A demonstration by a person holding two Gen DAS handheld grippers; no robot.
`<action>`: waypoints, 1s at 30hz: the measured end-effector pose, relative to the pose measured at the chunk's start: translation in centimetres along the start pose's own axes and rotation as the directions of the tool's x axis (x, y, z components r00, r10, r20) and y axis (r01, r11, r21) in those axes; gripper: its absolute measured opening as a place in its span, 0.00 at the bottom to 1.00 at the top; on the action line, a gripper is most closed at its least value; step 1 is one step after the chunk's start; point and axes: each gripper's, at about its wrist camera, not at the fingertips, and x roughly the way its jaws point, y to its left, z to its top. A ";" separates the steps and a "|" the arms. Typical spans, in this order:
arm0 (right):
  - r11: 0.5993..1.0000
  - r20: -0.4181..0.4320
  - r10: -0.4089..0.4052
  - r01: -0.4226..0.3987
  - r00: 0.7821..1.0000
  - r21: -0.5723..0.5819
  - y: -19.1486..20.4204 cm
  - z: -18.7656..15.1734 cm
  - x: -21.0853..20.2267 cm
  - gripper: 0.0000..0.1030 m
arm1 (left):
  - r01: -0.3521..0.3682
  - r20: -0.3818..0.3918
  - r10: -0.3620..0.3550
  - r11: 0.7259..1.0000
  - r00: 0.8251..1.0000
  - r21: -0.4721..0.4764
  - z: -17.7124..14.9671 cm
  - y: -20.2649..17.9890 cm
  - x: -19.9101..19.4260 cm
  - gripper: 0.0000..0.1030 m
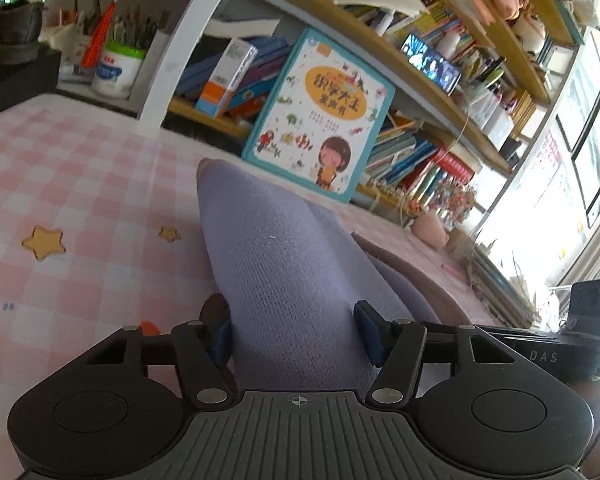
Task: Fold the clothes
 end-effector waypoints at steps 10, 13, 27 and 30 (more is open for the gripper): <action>0.998 0.065 -0.031 0.034 0.997 -0.056 -0.9 2.9 2.1 0.22 | -0.011 0.012 0.010 0.998 1.000 0.055 4.2 0.0 2.7 0.58; 0.997 0.087 -0.041 0.046 0.995 -0.059 -1.9 4.0 2.7 0.22 | -0.008 0.019 0.006 0.998 1.000 0.069 5.5 -0.2 4.1 0.58; 0.994 0.131 -0.082 0.091 0.988 -0.061 -7.9 8.3 6.2 0.22 | 0.021 0.011 -0.021 0.999 1.000 0.048 9.4 0.9 12.2 0.58; 0.994 0.129 -0.088 0.096 0.988 -0.058 -9.1 9.0 7.5 0.22 | 0.018 0.003 -0.018 0.999 1.000 0.032 9.9 1.7 13.9 0.58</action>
